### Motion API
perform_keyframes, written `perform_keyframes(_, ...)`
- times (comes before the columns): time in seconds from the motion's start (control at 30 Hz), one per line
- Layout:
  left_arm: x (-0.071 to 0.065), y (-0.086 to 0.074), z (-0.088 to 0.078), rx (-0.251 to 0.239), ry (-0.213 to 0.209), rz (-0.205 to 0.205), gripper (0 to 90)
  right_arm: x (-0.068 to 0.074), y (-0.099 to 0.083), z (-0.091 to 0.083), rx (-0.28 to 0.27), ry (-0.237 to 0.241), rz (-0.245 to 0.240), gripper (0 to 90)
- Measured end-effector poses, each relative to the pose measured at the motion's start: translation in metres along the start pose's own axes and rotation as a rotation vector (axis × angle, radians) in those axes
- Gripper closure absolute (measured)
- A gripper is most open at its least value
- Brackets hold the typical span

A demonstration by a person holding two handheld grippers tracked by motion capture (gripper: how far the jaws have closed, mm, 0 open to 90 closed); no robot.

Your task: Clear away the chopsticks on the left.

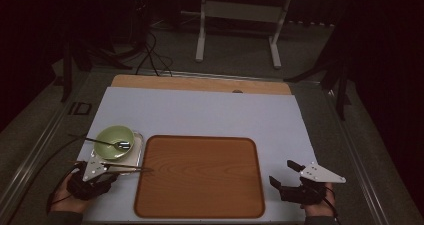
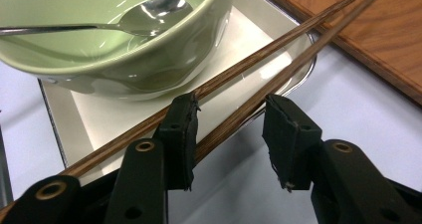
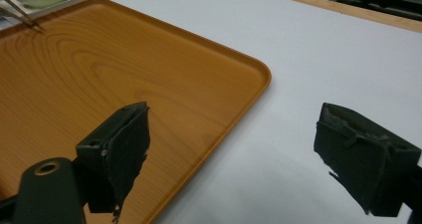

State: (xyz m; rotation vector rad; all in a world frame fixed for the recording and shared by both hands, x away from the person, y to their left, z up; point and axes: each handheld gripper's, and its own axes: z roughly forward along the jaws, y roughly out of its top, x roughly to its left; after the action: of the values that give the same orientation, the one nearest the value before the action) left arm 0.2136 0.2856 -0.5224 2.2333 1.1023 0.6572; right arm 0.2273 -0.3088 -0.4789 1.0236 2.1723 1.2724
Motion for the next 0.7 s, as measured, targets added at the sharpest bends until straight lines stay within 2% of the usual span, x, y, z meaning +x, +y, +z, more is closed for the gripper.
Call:
perform_keyframes(0.3, -0.008, 0.003, 0.001, 0.019, -0.006, 0.056, 66.5, 0.0, 0.0, 0.0, 0.0, 0.002, 0.002, 13.9)
perform_keyframes(0.5, -0.012, 0.007, 0.0, 0.011, 0.001, 0.077, 74.1, 0.0, 0.0, 0.0, 0.003, 0.004, 0.005, 14.0)
perform_keyframes(0.7, -0.014, 0.009, -0.001, 0.004, 0.004, 0.079, 81.0, 0.0, 0.0, 0.0, 0.004, 0.006, 0.005, 14.1)
